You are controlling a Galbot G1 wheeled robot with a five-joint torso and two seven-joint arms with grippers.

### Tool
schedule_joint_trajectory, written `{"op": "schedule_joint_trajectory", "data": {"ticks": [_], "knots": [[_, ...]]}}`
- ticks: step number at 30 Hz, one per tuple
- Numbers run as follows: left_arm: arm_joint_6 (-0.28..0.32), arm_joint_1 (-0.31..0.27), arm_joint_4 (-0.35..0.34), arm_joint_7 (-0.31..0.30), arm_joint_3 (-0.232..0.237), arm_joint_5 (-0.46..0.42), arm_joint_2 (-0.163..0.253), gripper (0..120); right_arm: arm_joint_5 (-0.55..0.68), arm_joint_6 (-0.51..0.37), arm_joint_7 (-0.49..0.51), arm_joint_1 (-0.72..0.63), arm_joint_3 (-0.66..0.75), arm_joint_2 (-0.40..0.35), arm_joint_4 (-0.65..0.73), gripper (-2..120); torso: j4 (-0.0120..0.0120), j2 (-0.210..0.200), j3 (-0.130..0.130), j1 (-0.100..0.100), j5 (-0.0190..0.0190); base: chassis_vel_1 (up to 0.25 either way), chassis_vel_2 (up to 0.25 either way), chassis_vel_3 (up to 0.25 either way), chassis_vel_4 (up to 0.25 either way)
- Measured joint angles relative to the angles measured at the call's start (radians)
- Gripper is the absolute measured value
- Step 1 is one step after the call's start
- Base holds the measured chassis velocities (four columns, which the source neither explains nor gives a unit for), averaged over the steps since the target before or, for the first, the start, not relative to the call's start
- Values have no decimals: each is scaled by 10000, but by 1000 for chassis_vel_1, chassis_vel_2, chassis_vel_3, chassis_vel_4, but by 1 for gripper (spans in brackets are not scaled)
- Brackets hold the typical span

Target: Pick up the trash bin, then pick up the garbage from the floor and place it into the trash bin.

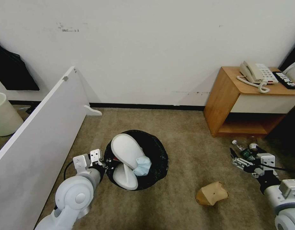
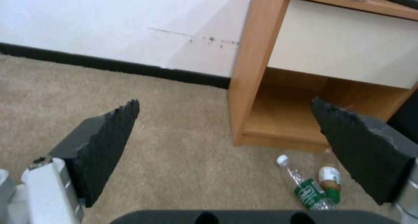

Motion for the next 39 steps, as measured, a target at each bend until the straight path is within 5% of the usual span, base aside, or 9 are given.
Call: {"op": "schedule_joint_trajectory", "data": {"ticks": [22, 30, 33, 39], "knots": [[-5, 167, 59, 63, -22, 169, -83, 0, -65, 456, 381, 81, -603, 437, -753, 100, 0, 0, -1, 0, 1, -18, 19, 25, -20], [-6, 356, 77, 181, -47, 343, -114, 0, 1268, -847, 2674, 214, -1701, 285, -829, 100, 1, 0, -1, 0, 0, 0, 0, 0, 0], [-10, 366, 160, 241, -58, 370, -140, 0, 2736, -1522, 4240, 505, -2271, 151, -884, 100, 0, 1, -1, 0, 0, 0, 0, 0, 0], [-64, 289, 335, 355, -36, 459, -193, 0, 4905, -1907, 5777, 1191, -2866, -64, -1044, 100, 1, 0, 0, 0, -1, 0, 0, 0, 0]]}}
